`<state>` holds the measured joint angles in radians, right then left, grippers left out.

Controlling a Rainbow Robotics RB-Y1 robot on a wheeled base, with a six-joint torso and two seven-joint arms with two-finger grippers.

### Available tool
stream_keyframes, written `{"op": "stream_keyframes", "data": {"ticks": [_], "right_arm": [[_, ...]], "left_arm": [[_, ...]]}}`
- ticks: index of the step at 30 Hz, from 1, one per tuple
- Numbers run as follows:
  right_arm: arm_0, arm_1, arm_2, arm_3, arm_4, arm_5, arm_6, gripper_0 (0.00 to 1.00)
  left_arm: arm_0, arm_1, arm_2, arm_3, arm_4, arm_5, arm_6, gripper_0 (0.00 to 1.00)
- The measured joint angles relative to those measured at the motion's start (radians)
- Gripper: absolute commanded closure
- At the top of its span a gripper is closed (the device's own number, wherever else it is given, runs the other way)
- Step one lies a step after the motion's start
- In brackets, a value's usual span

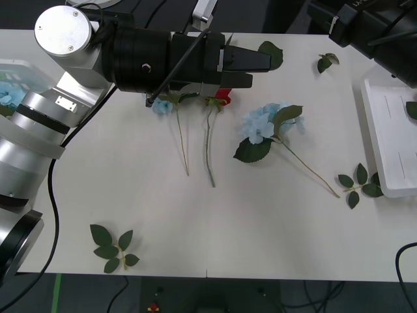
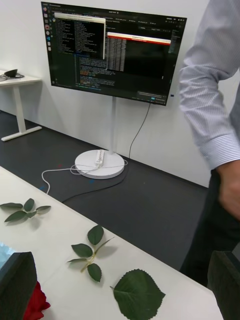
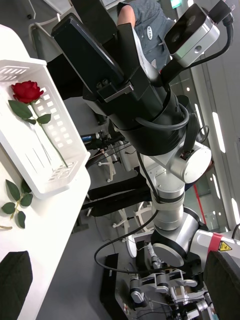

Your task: Place the red flowers into the right box and the blue flowers into the left box. If a person shows an open palm, hand one flower to the person first, then continue sorting.

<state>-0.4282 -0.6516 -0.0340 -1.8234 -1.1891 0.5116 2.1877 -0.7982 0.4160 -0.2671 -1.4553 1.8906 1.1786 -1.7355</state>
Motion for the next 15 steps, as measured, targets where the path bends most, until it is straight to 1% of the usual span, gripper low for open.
{"op": "stream_keyframes", "data": {"ticks": [3,7,10,15], "right_arm": [[0.000,-0.001,0.000,0.000,-0.034,0.032,-0.001,0.00],[0.000,-0.023,0.000,0.000,-0.068,0.137,-0.054,0.00],[0.000,-0.066,0.000,0.000,-0.086,0.210,-0.121,0.00],[0.020,-0.170,0.000,0.000,-0.147,0.300,-0.126,0.00]], "left_arm": [[0.000,0.000,0.000,0.000,0.000,0.000,0.000,0.00],[0.000,0.000,0.000,0.000,0.000,0.000,0.000,0.00],[0.000,0.000,0.000,0.000,0.000,0.000,0.000,0.00],[0.000,0.000,0.000,0.000,0.000,0.000,0.000,0.00]]}}
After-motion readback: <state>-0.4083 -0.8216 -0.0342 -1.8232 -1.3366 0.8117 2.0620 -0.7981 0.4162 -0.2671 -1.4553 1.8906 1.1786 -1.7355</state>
